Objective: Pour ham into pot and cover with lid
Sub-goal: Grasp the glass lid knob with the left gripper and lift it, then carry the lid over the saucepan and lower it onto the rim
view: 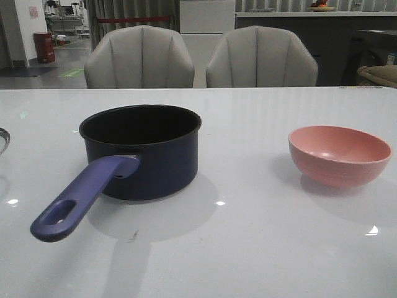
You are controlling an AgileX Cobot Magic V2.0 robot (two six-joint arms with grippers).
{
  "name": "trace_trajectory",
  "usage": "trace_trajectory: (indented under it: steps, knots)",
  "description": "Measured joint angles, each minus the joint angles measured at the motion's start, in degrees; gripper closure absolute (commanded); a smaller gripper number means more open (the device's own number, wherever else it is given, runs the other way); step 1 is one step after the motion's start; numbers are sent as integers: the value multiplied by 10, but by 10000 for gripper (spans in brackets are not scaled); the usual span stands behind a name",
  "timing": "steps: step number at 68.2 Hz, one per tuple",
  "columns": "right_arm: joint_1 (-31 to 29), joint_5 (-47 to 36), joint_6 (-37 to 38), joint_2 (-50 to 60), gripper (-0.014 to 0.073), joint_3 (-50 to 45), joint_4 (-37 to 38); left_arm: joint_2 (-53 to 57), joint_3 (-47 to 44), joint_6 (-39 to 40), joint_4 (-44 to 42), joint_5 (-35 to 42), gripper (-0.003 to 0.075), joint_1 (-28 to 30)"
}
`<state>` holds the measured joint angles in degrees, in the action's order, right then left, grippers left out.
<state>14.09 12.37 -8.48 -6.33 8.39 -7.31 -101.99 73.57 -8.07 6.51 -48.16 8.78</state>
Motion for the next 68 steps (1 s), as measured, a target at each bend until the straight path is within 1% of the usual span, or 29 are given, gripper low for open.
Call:
trace_trajectory:
  steps: [9, 14, 22, 38, 45, 52, 59, 68]
  knots:
    - [0, 0, 0, 0, 432, 0, 0, 25, 16, 0, -4, -9, 426, -18]
    - [0, 0, 0, 0, 432, 0, 0, 34, 41, 0, -5, -19, 426, -43]
    - [0, 0, 0, 0, 432, 0, 0, 37, 82, 0, -5, -37, 428, -97]
    - [0, 0, 0, 0, 432, 0, 0, 34, 140, 0, -2, -58, 461, -221]
    - [0, 0, 0, 0, 432, 0, 0, 16, 169, 0, -2, -75, 460, -268]
    - [0, 0, 0, 0, 432, 0, 0, -11, 202, 0, -9, -99, 460, -301]
    - [0, 0, 0, 0, 432, 0, 0, -43, 238, 0, -18, -128, 460, -328]
    - [0, 0, 0, 0, 432, 0, 0, -80, 275, 0, -22, -157, 460, -345]
